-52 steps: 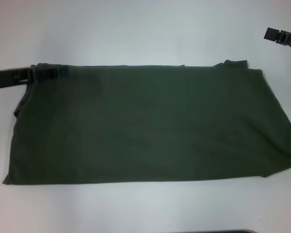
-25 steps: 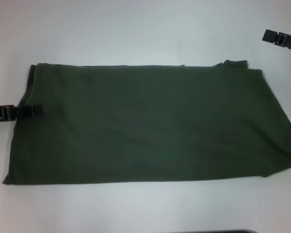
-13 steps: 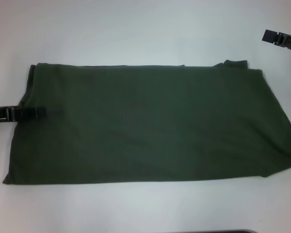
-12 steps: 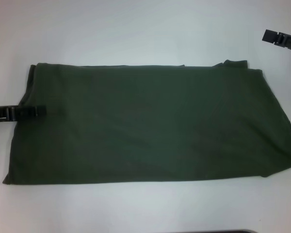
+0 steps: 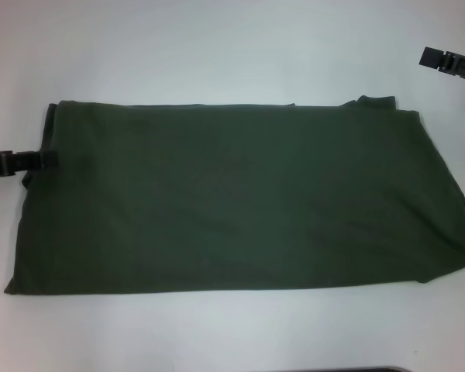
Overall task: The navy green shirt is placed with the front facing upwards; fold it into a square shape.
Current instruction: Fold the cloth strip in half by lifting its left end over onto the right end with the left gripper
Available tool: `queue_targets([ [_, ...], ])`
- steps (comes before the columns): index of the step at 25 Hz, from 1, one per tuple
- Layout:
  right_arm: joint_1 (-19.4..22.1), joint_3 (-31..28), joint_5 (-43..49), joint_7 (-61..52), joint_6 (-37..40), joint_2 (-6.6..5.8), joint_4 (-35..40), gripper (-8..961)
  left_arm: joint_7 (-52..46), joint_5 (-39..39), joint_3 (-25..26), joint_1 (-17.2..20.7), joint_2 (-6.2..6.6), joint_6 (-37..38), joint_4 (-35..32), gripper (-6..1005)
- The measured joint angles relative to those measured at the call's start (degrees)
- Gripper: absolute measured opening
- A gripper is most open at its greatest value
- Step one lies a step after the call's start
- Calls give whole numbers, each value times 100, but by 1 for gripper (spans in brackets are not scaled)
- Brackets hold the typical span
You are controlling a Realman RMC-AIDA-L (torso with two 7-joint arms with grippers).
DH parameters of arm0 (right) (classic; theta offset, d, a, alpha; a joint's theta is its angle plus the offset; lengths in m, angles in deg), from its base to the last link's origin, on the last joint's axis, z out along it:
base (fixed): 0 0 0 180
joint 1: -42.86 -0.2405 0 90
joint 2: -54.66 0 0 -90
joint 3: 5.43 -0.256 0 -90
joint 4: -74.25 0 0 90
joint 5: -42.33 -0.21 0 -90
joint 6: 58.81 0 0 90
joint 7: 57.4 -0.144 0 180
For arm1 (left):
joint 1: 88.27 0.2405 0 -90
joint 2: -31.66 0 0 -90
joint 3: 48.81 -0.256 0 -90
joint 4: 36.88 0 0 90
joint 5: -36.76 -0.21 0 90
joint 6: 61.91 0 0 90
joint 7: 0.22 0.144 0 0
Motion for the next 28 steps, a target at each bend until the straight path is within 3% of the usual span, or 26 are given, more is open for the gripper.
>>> queue_targets([
  [15, 17, -33, -5, 0, -10, 0, 0, 925, -421, -518, 64, -40, 141, -52, -35, 554],
  [28, 31, -22, -9, -23, -9, -9, 0, 925, -619, -1133, 63, -518, 149, -187, -303, 554],
])
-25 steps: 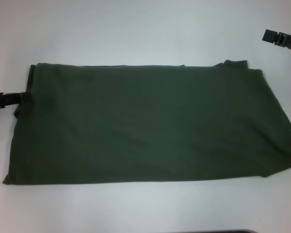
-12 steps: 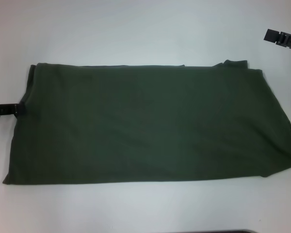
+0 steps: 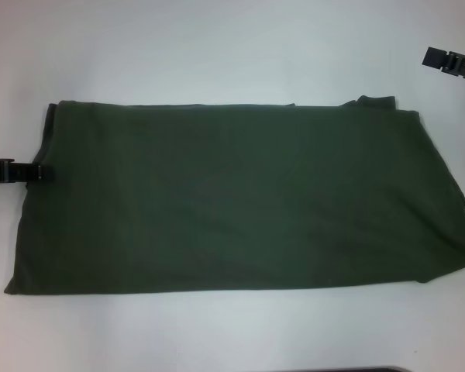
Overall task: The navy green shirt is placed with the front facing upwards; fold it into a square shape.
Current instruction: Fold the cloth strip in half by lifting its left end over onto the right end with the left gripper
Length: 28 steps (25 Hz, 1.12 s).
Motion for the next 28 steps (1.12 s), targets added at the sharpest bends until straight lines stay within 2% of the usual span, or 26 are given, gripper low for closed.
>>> queue_targets([
  [28, 27, -14, -18, -10, -3, -29, 0, 924, -68, -76, -43, -232, 8, 353, 34, 552],
])
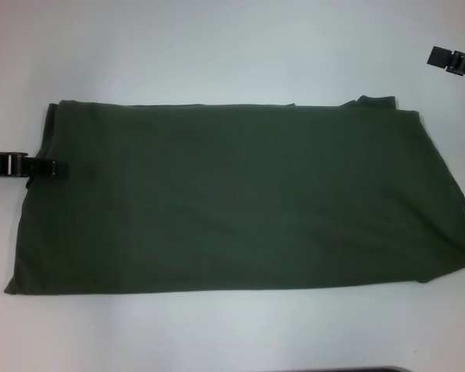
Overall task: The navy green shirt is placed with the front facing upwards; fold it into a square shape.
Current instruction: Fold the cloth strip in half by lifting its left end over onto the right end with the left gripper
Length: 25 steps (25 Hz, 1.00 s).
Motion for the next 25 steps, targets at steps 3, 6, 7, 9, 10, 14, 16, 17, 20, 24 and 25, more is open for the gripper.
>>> queue_targets([
  [3, 6, -8, 0, 6, -9, 0, 0, 924, -2, -52, 18, 28, 10, -45, 16, 551],
  [6, 5, -9, 0, 6, -12, 0, 0, 924, -4, -98, 42, 36, 10, -97, 20, 551],
  [7, 5, -8, 0, 6, -15, 0, 0, 924, -5, -112, 51, 40, 10, -126, 20, 550],
  [9, 2, -9, 0, 5, -15, 0, 0, 924, -6, -124, 57, 45, 10, -160, 17, 550],
  [10, 0, -8, 0, 5, -15, 0, 0, 924, -7, -140, 58, 47, 10, -166, 10, 550],
  [14, -3, -8, 1, 5, -15, -5, 0, 924, -88, -279, 42, 49, 9, -236, -10, 549],
  [16, -1, -8, 0, 5, -15, -5, 0, 924, -145, -358, 28, 36, 8, -271, -20, 548],
  [17, 2, -8, 1, 4, -15, -7, 0, 924, -154, -378, 26, 27, 5, -275, -22, 548],
  [20, 4, -8, 1, 3, -14, -8, 0, 924, -156, -393, 20, 3, -5, -259, -26, 548],
  [24, 4, -8, 7, 2, -14, -8, 0, 924, -145, -400, 16, -17, -18, -217, -35, 543],
  [25, 4, -8, 9, 1, -14, -5, 0, 924, -136, -396, 15, -20, -23, -196, -36, 539],
])
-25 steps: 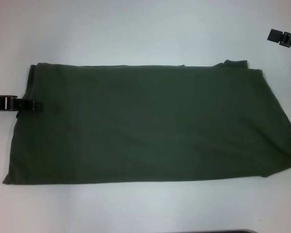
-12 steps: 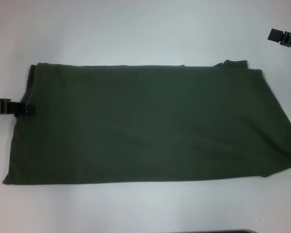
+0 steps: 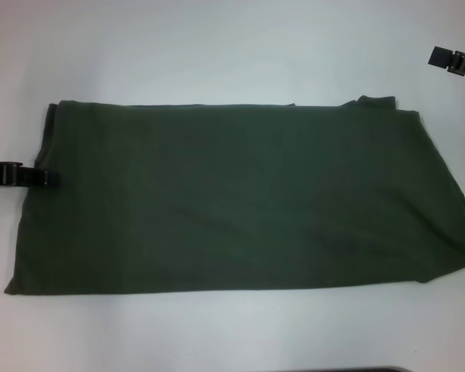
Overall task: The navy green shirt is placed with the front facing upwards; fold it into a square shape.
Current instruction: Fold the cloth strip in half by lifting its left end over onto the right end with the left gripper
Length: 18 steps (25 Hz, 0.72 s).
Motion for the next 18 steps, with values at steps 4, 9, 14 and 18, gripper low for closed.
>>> queue_targets([
  [4, 0, 0, 1, -2, 0, 2, 0, 924, 25, 12, -7, -27, -11, 63, 0, 523],
  [9, 0, 0, 1, -3, 0, 5, 0, 924, 35, 18, -6, -99, -46, 130, 4, 503],
  [14, 0, 0, 0, -2, 0, 6, 0, 924, 37, 22, -6, -154, -63, 132, 4, 483],
  [18, 0, 0, 0, -1, 0, 6, 0, 924, 37, 24, -6, -158, -64, 136, 16, 466],
])
